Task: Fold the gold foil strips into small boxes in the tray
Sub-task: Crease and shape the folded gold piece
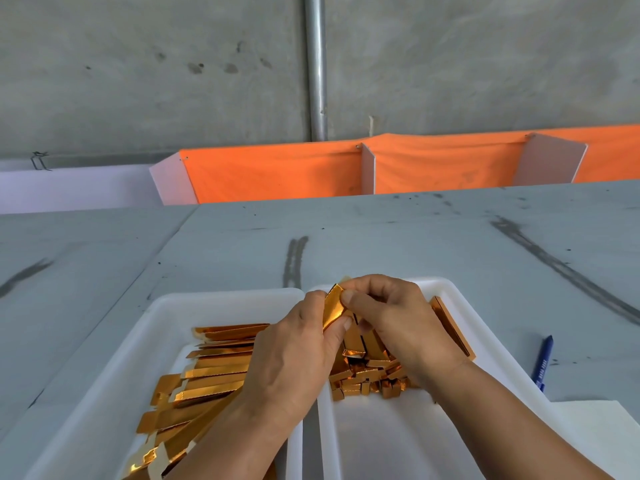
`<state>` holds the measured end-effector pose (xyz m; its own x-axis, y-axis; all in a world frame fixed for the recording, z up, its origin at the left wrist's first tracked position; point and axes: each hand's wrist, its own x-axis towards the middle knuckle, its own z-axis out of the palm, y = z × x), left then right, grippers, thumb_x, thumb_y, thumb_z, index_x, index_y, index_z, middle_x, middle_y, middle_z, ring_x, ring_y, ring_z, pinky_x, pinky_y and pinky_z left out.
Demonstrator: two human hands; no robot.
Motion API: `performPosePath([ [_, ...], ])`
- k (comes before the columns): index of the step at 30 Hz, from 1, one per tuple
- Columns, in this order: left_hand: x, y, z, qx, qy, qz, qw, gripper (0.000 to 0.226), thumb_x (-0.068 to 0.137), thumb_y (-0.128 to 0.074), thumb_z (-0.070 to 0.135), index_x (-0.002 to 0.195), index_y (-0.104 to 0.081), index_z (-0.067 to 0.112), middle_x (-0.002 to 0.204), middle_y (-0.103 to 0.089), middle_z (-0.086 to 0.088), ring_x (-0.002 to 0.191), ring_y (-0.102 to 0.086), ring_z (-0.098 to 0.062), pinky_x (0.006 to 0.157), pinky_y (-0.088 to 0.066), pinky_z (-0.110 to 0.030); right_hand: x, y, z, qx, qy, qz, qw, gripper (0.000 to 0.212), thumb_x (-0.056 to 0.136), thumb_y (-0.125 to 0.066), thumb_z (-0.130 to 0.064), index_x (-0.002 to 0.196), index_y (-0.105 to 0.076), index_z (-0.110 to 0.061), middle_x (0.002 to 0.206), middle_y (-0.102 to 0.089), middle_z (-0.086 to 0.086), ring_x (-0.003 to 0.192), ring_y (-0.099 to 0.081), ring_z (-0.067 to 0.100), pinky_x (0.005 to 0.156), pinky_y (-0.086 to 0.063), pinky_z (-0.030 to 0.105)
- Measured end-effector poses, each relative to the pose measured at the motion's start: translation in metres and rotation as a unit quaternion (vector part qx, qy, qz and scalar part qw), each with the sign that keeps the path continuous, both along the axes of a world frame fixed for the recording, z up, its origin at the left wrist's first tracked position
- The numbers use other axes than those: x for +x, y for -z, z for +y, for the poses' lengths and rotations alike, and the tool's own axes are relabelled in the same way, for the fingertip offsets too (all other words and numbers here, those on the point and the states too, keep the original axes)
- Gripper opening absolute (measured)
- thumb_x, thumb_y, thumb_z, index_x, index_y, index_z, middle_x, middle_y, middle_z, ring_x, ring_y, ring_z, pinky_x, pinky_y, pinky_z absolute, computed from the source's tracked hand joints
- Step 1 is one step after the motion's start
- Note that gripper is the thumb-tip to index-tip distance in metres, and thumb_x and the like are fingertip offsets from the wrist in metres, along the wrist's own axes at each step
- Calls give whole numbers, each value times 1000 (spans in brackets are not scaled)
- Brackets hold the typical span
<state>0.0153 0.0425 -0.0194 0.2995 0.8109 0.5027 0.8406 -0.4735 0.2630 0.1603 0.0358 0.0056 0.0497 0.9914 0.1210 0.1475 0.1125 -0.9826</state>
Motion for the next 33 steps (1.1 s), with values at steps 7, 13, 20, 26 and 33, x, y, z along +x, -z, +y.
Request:
performPosePath([
  [7, 0, 0, -3, 0, 17, -43, 999, 54, 83, -17, 70, 116, -39, 32, 70, -40, 19, 63, -51, -3, 48, -30, -8, 11, -8, 5, -67, 54, 200, 976, 23, 102, -49, -18, 102, -71, -12, 70, -68, 3, 58, -63, 11, 50, -51, 21],
  [13, -1, -3, -6, -2, 52, -64, 997, 51, 83, -18, 70, 109, -40, 32, 66, -41, 17, 58, -48, 2, 51, -37, -8, 11, -7, 5, -133, -71, 295, 943, 33, 96, -57, -18, 72, -78, -12, 70, -66, 8, 56, -61, 13, 46, -49, 21],
  [20, -1, -3, -6, -13, 64, -84, 994, 38, 83, -22, 70, 101, -30, 38, 65, -41, 17, 57, -48, 0, 55, -38, -6, 10, -5, 5, -54, -77, 216, 972, 12, 90, -68, -17, 88, -71, -6, 70, -63, 12, 55, -56, 14, 51, -51, 21],
  [26, -1, -4, -7, -13, 72, -87, 994, 39, 82, -21, 70, 100, -33, 38, 65, -43, 17, 58, -49, 1, 56, -39, -6, 9, -6, 2, -24, -41, 158, 986, 9, 88, -71, -14, 88, -72, -6, 66, -64, 12, 49, -56, 15, 52, -50, 21],
  [33, -1, -4, -7, -14, 83, -81, 993, 41, 83, -21, 72, 101, -34, 38, 65, -40, 18, 58, -49, 1, 55, -37, -6, 11, -9, 2, -38, -42, 186, 981, 16, 90, -67, -8, 74, -71, -9, 60, -63, 12, 43, -54, 15, 44, -47, 21],
])
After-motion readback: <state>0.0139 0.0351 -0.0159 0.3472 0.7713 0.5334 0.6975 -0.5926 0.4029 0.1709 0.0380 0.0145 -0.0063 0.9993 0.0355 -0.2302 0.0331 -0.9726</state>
